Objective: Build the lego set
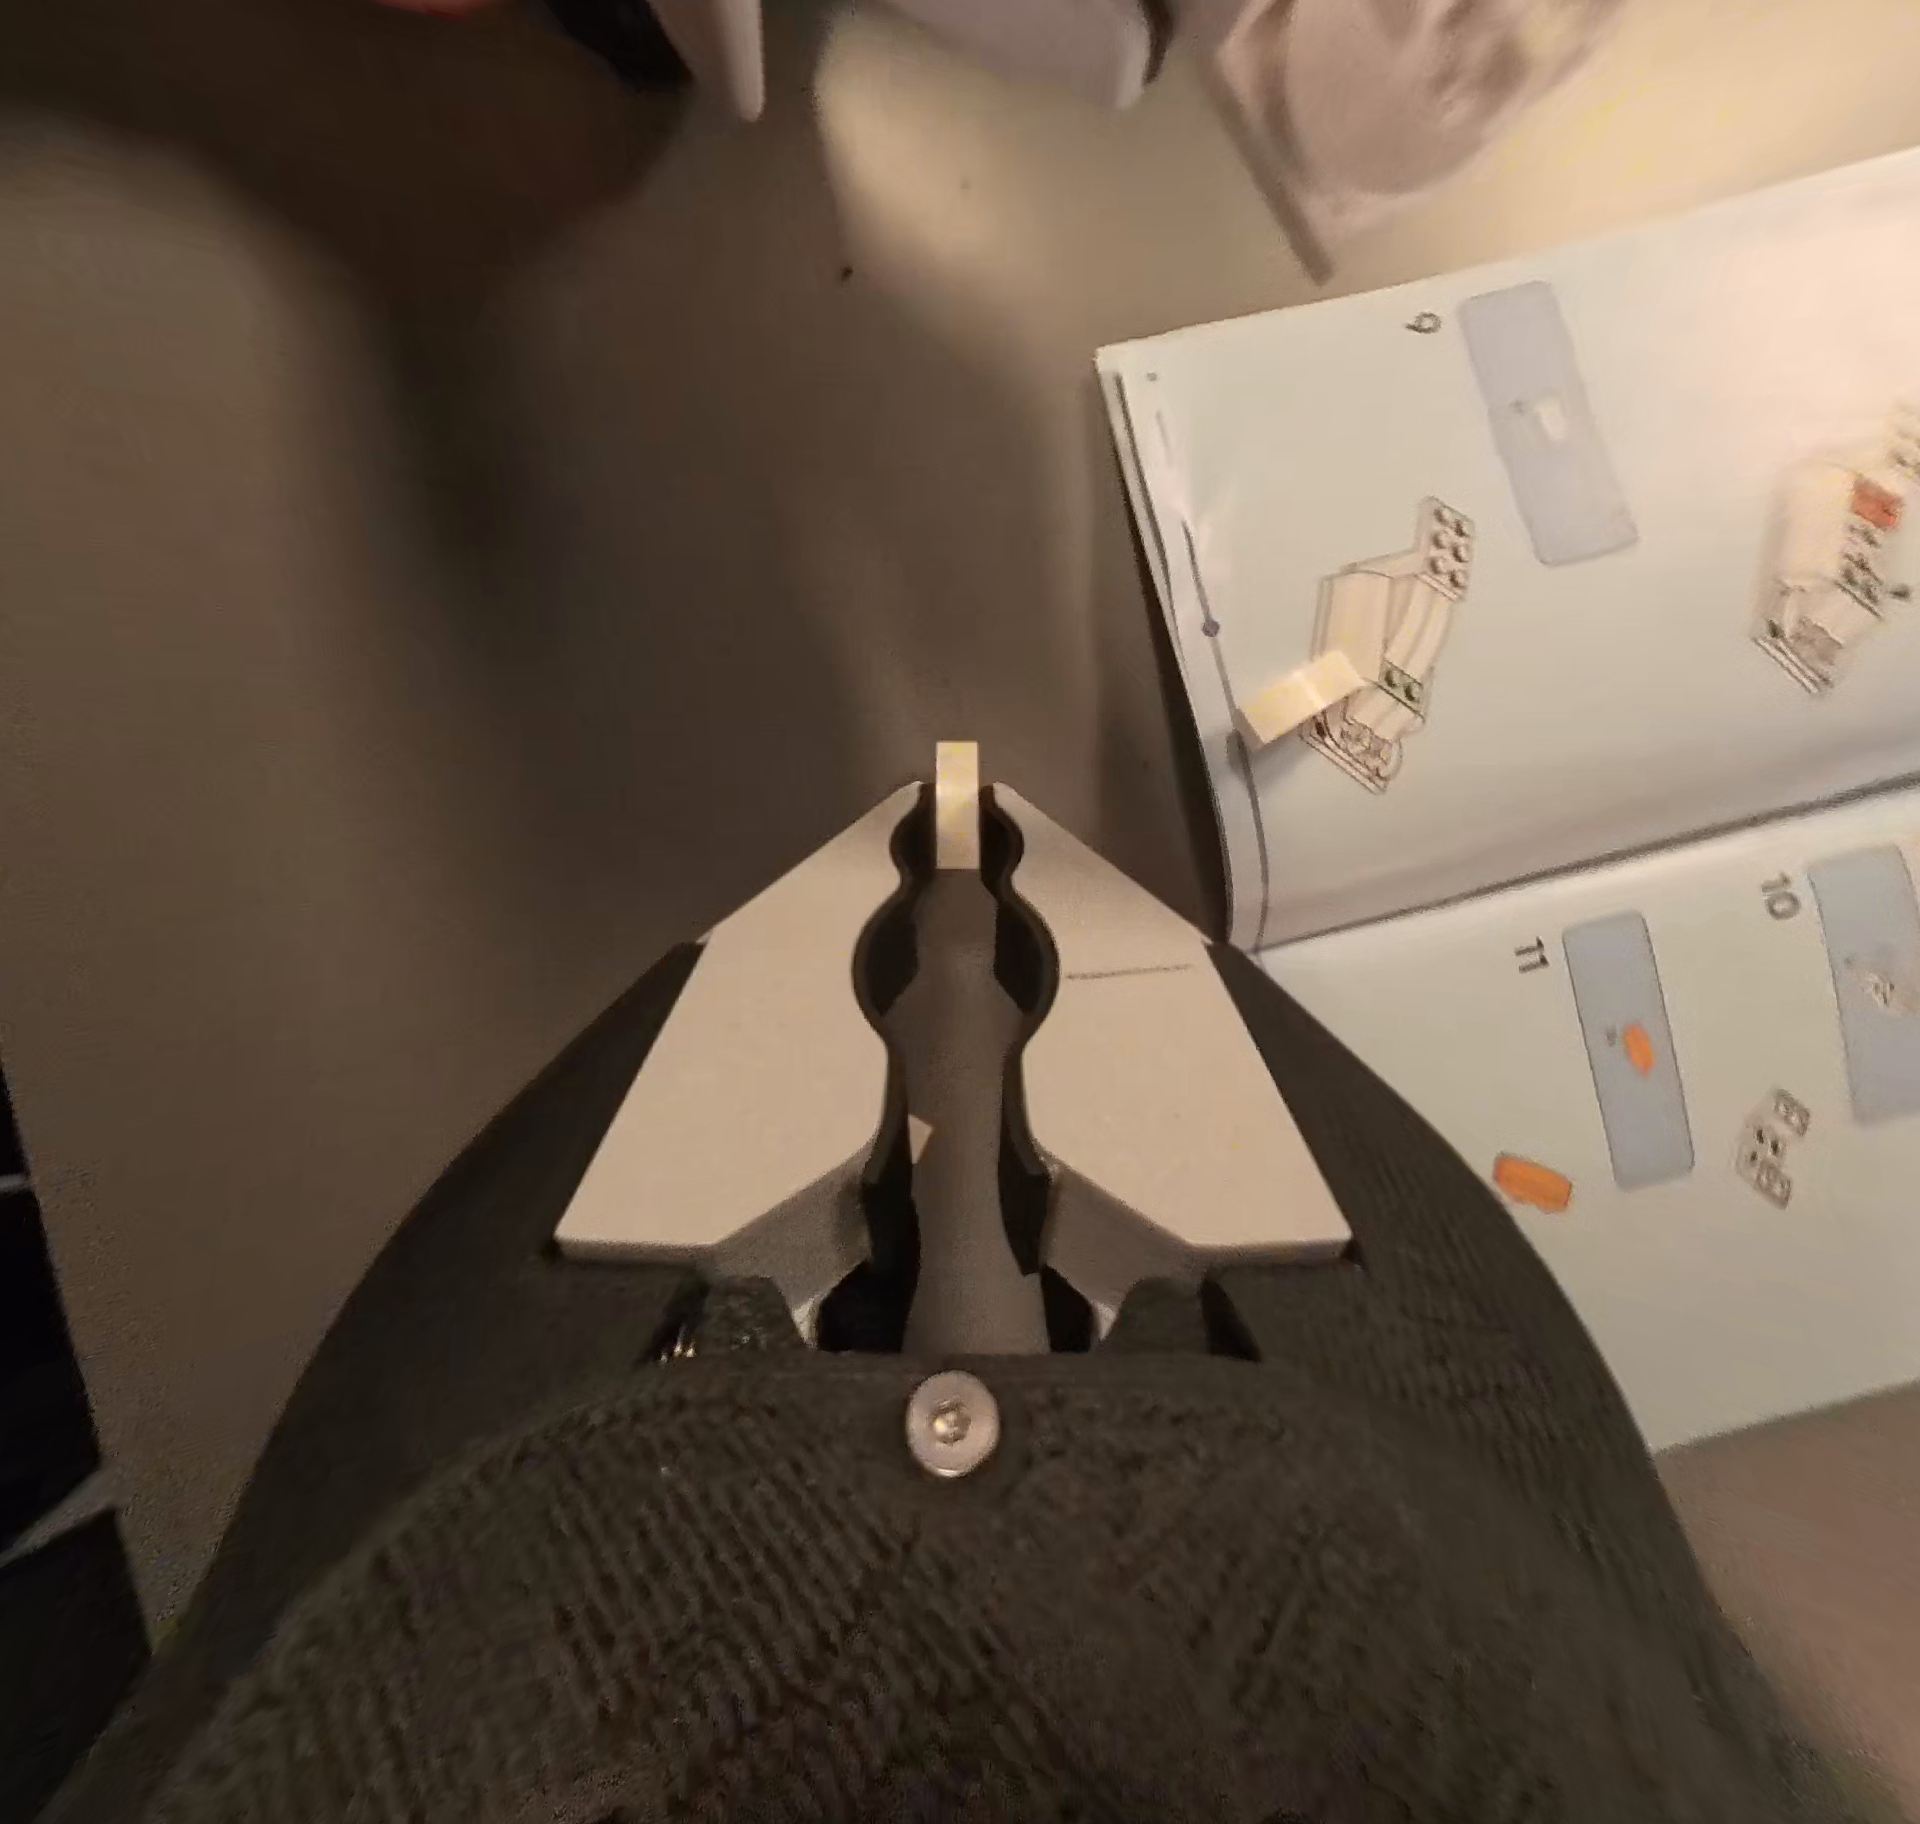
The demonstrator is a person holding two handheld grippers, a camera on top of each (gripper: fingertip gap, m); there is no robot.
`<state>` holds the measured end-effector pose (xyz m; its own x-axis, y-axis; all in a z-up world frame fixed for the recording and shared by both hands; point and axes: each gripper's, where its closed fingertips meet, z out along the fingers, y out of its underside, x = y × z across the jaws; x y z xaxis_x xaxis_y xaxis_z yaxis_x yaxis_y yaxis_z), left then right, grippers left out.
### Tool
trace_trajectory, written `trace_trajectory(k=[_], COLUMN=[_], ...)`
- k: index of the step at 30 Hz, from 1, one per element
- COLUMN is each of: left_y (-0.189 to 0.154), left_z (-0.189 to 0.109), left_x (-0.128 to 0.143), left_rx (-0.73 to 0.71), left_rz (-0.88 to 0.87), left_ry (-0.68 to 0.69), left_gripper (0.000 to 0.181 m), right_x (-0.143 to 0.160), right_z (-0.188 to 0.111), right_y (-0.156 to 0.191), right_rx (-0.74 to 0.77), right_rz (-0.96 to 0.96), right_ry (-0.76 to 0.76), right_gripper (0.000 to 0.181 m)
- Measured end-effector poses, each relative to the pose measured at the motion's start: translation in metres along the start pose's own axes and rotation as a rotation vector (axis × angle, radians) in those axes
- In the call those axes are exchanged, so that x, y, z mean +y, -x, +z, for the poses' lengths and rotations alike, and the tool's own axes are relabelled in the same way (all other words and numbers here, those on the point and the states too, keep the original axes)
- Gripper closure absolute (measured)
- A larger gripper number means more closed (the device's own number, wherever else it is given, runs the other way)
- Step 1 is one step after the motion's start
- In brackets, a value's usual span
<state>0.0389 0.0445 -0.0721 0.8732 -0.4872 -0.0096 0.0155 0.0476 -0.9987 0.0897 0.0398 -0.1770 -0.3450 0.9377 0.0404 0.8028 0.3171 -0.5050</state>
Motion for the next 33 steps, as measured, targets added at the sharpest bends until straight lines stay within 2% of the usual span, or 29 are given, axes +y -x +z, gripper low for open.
trace_trajectory(k=[2,7,12,16,19,21,23,28,33], left_y=[-0.003,-0.011,-0.016,-0.023,-0.02,-0.016,-0.012,-0.018,-0.019], left_z=[0.001,0.002,0.001,-0.003,-0.009,-0.012,-0.014,-0.012,-0.012], left_x=[-0.001,-0.002,-0.004,0.0,0.001,-0.002,-0.004,-0.003,-0.005], left_rx=[0.006,0.021,0.038,0.069,0.075,0.069,0.064,0.096,0.1], left_rz=[0.032,0.11,0.138,0.163,0.161,0.139,0.112,0.094,0.091], left_ry=[0.002,0.003,0.0,0.018,0.029,0.016,0.008,0.014,0.005], left_gripper=[0.146,0.146,0.146,0.146,0.146,0.146,0.146,0.146,0.146], right_x=[0.003,0.004,0.007,-0.008,-0.018,-0.018,-0.013,-0.007,-0.033], right_z=[0.003,0.002,-0.003,-0.001,-0.007,-0.013,-0.012,0.003,-0.001], right_y=[-0.003,-0.007,0.003,0.035,0.035,0.032,0.034,0.051,0.078], right_rx=[-0.028,-0.033,-0.112,-0.276,-0.249,-0.24,-0.275,-0.328,-0.426], right_rz=[-0.028,-0.062,-0.038,-0.098,-0.156,-0.149,-0.104,-0.163,-0.243], right_ry=[0.03,0.017,-0.06,-0.151,-0.218,-0.24,-0.207,-0.143,-0.288], right_gripper=[0.172,0.151,0.154,0.152,0.152,0.16,0.161,0.162,0.159])
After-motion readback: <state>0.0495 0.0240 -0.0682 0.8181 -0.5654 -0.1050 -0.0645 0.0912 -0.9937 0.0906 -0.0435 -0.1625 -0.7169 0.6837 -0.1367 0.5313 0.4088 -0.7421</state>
